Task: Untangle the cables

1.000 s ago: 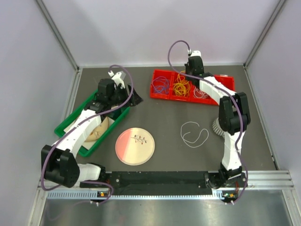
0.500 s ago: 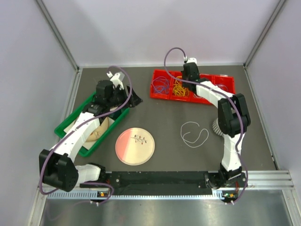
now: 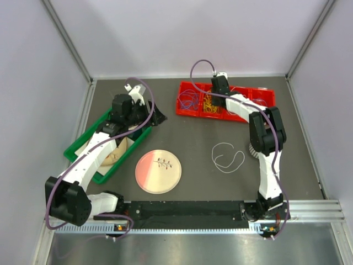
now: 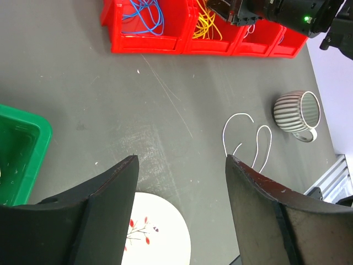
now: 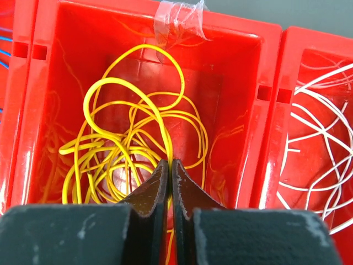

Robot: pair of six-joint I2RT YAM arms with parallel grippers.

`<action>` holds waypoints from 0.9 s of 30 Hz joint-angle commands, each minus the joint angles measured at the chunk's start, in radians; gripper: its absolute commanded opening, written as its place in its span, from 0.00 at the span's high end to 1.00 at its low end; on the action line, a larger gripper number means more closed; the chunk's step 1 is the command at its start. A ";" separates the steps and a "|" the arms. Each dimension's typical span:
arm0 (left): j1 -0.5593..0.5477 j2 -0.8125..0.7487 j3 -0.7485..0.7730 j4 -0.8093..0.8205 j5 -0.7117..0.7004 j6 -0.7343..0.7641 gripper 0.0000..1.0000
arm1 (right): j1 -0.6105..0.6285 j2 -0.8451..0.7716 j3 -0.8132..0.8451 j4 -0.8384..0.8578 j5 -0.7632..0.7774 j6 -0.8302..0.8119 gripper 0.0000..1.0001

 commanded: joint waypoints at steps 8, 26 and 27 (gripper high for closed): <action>0.005 -0.027 0.009 0.039 0.016 0.002 0.30 | 0.018 -0.149 0.015 0.001 0.004 0.015 0.69; 0.005 -0.075 -0.008 0.025 0.003 0.016 0.30 | 0.031 -0.284 -0.037 -0.020 -0.016 0.067 0.45; 0.005 -0.076 -0.010 0.028 0.005 0.016 0.30 | 0.032 -0.292 -0.062 -0.020 -0.004 0.071 0.45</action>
